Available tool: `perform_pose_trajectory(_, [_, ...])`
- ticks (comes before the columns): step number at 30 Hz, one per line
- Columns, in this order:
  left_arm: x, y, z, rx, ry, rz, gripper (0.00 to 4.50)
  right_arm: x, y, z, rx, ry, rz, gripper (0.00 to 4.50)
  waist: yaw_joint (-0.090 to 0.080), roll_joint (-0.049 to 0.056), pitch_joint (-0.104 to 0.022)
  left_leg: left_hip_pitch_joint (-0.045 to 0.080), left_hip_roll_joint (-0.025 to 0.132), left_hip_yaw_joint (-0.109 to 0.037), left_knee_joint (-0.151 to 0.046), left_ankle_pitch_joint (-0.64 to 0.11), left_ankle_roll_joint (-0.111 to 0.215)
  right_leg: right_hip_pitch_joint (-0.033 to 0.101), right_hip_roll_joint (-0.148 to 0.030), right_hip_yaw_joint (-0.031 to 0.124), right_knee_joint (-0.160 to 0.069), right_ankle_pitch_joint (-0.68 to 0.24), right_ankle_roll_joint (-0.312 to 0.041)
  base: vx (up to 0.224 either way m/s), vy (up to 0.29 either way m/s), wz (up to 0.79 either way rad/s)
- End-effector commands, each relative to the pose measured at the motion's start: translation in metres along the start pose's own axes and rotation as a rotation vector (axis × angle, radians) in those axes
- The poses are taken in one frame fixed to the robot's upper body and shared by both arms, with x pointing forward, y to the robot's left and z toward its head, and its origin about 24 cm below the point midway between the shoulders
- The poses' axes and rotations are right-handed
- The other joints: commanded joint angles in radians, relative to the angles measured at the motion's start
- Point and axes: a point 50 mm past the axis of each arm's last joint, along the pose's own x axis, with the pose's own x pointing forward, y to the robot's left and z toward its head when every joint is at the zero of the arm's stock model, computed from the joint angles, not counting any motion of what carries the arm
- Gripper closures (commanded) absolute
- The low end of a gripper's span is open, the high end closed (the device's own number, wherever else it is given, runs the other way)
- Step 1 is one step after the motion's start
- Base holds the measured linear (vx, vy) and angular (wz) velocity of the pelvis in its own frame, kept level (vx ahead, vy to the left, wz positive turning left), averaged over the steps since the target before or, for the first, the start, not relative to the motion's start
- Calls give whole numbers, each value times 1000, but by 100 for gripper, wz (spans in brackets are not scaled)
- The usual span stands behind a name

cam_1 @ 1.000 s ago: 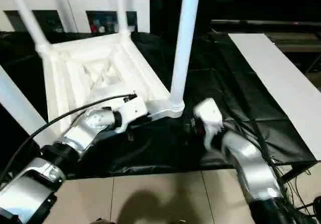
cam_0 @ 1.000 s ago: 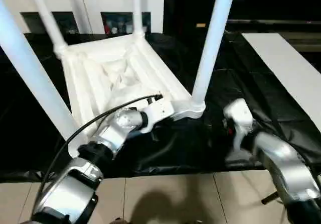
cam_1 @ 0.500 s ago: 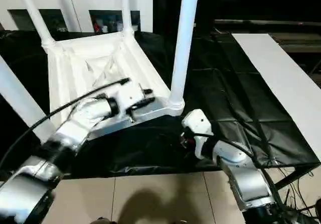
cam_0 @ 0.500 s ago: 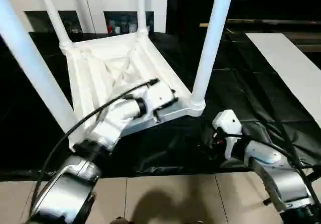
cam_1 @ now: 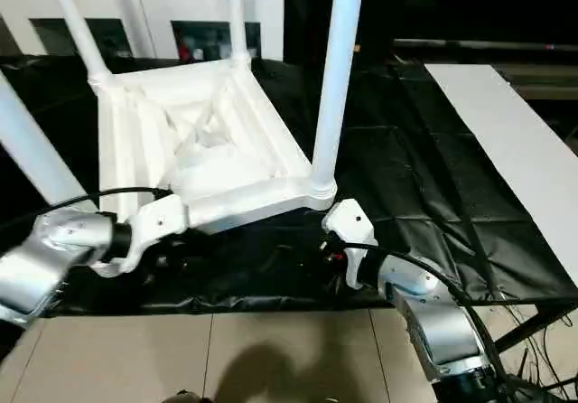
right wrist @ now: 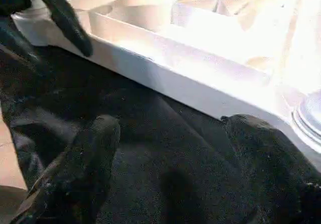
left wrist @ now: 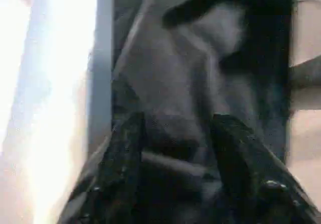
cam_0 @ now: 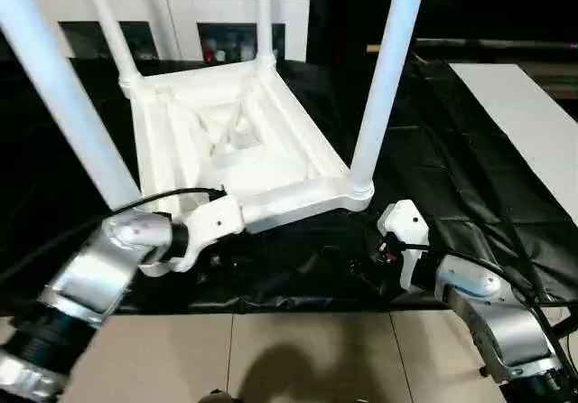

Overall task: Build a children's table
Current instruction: Rotate leg to tighten

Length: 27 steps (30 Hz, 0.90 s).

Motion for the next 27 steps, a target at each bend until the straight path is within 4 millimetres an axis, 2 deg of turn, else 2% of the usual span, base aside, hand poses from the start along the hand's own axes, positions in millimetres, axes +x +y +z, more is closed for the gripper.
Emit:
perform_pose_trajectory(1, [2,10,-1,5,73,94,173,1,0,4,-21,-8,3,75,-6,8,-52,22,28,-15,-88,-378,-30,33,-52,50,-97,-441,-131,0,0,0])
perform_pose_trajectory(2, [4,12,-1,-5,86,115,157,1,-1,3,-22,-6,1,75,-6,8,-52,18,26,-17,-88,-370,-28,37,-53,48,-97,-448,-125,0,0,0])
perform_pose_trajectory(4, [6,14,0,-18,99,138,150,1,-1,3,-23,-3,-2,75,-5,5,-52,21,25,-15,-84,-367,-20,31,-54,48,-104,-473,-117,0,0,0])
perform_pose_trajectory(5, [15,20,-2,-45,141,211,130,0,-3,2,-30,4,-18,75,-7,8,-50,19,22,-15,-83,-371,-18,30,-51,46,-108,-492,-109,0,0,0])
perform_pose_trajectory(7, [21,23,-3,-40,158,254,123,0,-5,2,-37,4,-32,75,-5,8,-50,30,19,-14,-77,-394,-17,23,-51,42,-120,-541,-93,0,0,0])
perform_pose_trajectory(9, [28,27,-1,-61,144,318,110,0,-5,2,-34,3,-36,75,-5,6,-51,18,17,-19,-78,-378,-14,32,-53,37,-120,-562,-73,0,0,0])
perform_pose_trajectory(11, [34,34,2,-44,135,400,90,-1,-6,2,-41,5,-47,75,-7,3,-52,17,15,-21,-77,-383,-8,32,-52,31,-127,-584,-54,0,0,0])
perform_pose_trajectory(12, [36,36,3,-47,130,433,84,-1,-7,1,-46,7,-54,75,-6,8,-53,17,15,-22,-76,-383,-7,32,-52,30,-127,-581,-53,0,0,0])
perform_pose_trajectory(13, [41,43,9,-20,86,536,80,-1,-8,1,-47,6,-70,75,-7,7,-54,16,13,-23,-75,-381,0,32,-51,24,-132,-576,-48,0,0,0])
perform_pose_trajectory(14, [42,43,9,-19,85,539,76,-1,-8,1,-47,6,-70,75,-8,7,-55,18,13,-22,-74,-384,2,30,-49,22,-134,-569,-47,0,0,0])
perform_pose_trajectory(15, [45,47,14,39,50,612,68,0,-8,1,-42,2,-80,75,-7,12,-57,17,15,-24,-76,-380,6,34,-51,20,-134,-548,-56,0,0,0])
perform_pose_trajectory(16, [45,47,15,61,39,630,58,0,-8,1,-41,1,-80,75,-7,10,-56,16,16,-25,-77,-384,9,33,-50,19,-136,-542,-57,0,0,0])
perform_pose_trajectory(17, [44,48,18,90,7,689,49,0,-8,1,-46,2,-84,75,-4,10,-59,24,17,-23,-75,-394,13,28,-50,17,-139,-539,-61,0,0,0])
perform_pose_trajectory(18, [43,50,19,104,-14,733,45,0,-8,1,-50,3,-87,75,-5,10,-55,26,16,-21,-73,-410,16,21,-48,15,-143,-549,-64,-50,7,7])
perform_pose_trajectory(19, [40,49,24,82,-98,806,43,-1,-7,0,-56,3,-90,75,-5,16,-50,27,16,-24,-73,-436,11,22,-49,5,-148,-593,-50,-68,10,3])
perform_pose_trajectory(20, [40,49,24,82,-98,806,39,-1,-7,0,-56,3,-90,75,-8,15,-48,30,17,-24,-72,-453,9,22,-49,-1,-154,-613,-41,-68,10,3])
perform_pose_trajectory(21, [39,42,33,38,-235,777,31,-1,-6,0,-55,1,-89,75,-14,22,-48,31,19,-30,-73,-475,6,29,-49,-17,-162,-629,-26,-74,24,-6])
perform_pose_trajectory(22, [38,36,38,-11,-320,748,17,-2,-6,0,-54,-1,-88,75,-15,26,-47,32,23,-33,-74,-488,8,35,-54,-25,-168,-621,-27,-75,44,-13])
perform_pose_trajectory(23, [35,27,44,-86,-464,710,9,-3,-5,0,-52,-3,-85,75,-23,39,-36,33,44,-43,-92,-589,5,51,-50,-58,-176,-583,-21,-75,44,-13])
perform_pose_trajectory(24, [35,27,44,-86,-464,710,4,-3,-5,0,-52,-3,-85,75,-23,39,-36,33,44,-43,-92,-589,5,51,-50,-58,-176,-583,-21,-62,59,-14])
perform_pose_trajectory(25, [24,8,44,-174,-646,634,2,-4,-4,-1,-52,-4,-86,75,-2,70,-21,-41,112,-59,-211,-894,-40,138,-23,-54,43,-309,-66,-109,46,-6])
perform_pose_trajectory(26, [24,8,44,-174,-646,634,2,-4,-4,-1,-52,-4,-86,75,33,60,-12,-77,110,-35,-231,-938,-49,135,-11,-36,92,-211,-65,-109,46,-6])
perform_pose_trajectory(27, [21,1,40,-195,-694,610,2,-4,-4,-1,-51,-4,-87,75,29,21,-32,-16,79,-1,-202,-825,-18,95,-16,42,97,-313,-39,-68,-18,3])
